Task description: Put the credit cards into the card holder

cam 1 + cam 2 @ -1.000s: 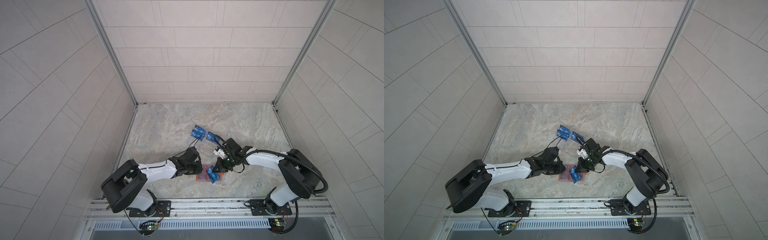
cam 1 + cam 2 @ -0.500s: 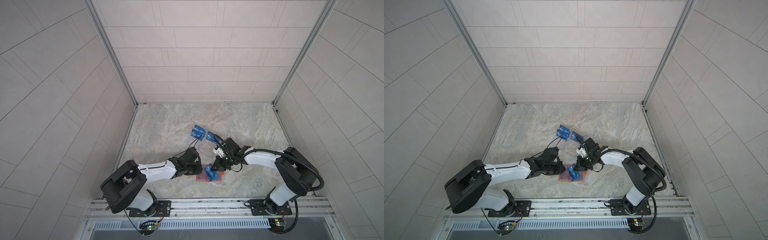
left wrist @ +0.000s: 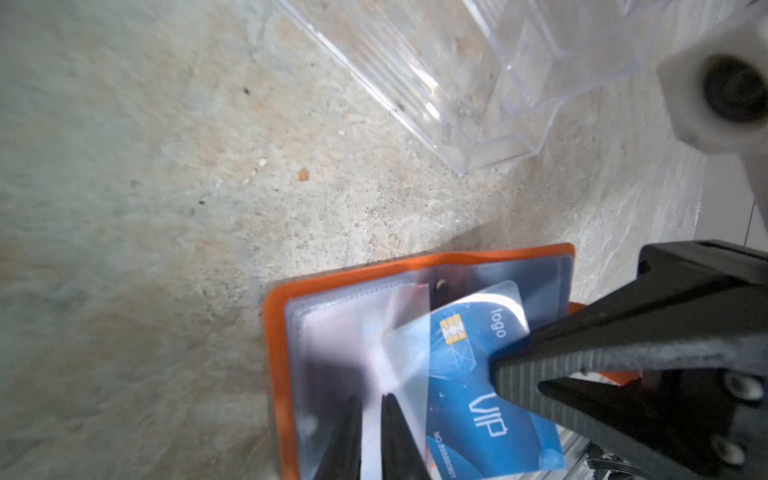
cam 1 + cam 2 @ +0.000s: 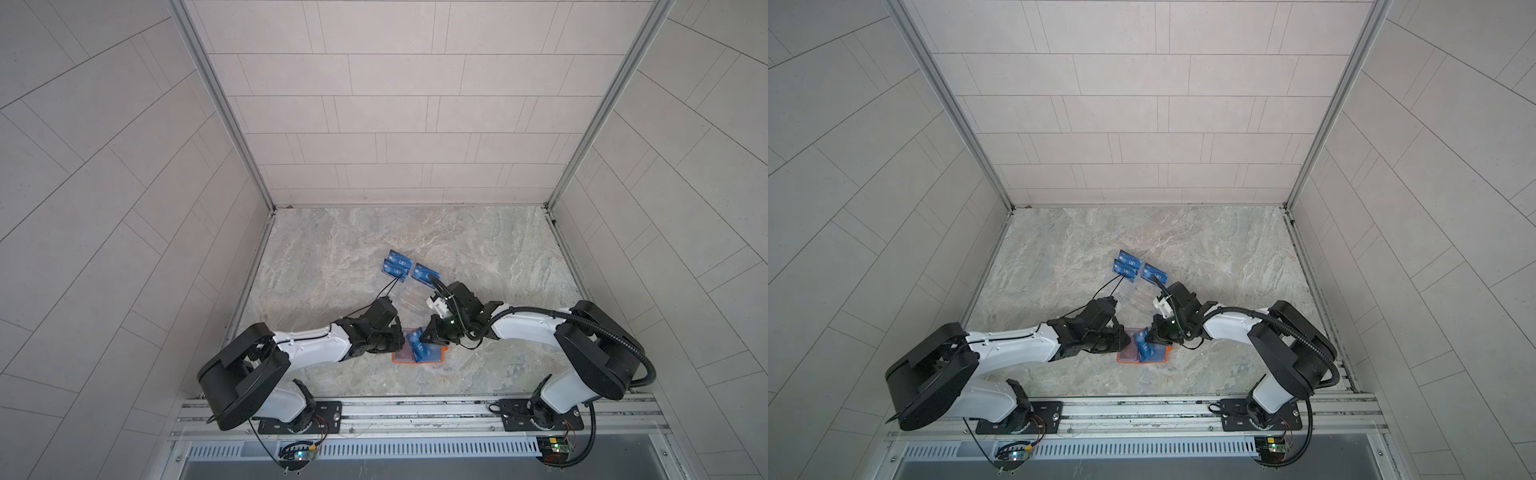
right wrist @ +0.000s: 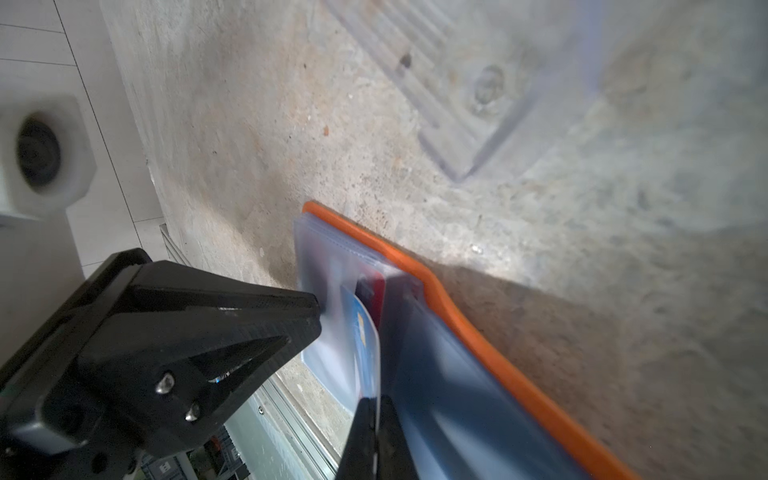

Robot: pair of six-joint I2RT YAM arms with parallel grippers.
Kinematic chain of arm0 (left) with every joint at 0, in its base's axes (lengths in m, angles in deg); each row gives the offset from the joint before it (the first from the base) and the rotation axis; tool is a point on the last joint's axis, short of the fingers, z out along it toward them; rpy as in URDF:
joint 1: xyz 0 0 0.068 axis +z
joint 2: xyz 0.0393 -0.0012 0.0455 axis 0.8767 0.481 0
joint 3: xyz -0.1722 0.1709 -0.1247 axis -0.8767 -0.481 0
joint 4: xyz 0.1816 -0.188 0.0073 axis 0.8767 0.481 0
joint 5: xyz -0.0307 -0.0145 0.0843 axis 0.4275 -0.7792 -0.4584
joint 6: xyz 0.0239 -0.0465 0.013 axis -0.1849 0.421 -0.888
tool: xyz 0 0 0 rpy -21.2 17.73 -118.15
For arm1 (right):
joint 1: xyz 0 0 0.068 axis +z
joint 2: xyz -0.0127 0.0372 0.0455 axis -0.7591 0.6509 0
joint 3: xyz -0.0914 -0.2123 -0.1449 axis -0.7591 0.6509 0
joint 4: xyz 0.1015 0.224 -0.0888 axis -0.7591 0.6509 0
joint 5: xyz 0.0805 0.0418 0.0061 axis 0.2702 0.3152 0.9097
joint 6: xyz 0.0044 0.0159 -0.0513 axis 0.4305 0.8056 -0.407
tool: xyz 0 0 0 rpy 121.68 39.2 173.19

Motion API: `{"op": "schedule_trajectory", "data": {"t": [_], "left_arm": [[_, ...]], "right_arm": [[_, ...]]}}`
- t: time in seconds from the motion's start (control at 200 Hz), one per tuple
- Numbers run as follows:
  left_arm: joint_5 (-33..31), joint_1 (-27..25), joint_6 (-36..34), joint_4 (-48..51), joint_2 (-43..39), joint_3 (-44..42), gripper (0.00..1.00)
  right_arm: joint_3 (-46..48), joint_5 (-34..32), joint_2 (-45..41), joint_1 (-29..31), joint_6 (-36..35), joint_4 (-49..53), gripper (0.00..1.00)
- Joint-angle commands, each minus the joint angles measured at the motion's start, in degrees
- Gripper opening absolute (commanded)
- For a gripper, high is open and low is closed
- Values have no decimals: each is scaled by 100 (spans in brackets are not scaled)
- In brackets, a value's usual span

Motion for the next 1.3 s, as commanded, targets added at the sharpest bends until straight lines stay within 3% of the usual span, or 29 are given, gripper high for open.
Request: {"op": "schedule_trajectory", "data": {"t": [0.0,0.516,0.741,1.016,1.297], "left_arm": [[-91,-55,89,130,-28,-199,15],[-47,-85,139,42,-127,-335,13],[64,-91,272,75,-291,-301,15],[-117,-61,262,572,-745,-96,23],[-599,32,61,1489,-809,205,37]], "right_arm": [[137,-644,-41,63,411,-221,0],[599,-1033,145,311,854,-1202,0],[462,-1275,186,694,851,-677,0],[112,-1598,-172,883,382,582,27],[-380,-1458,-201,918,-18,1304,32]]}}
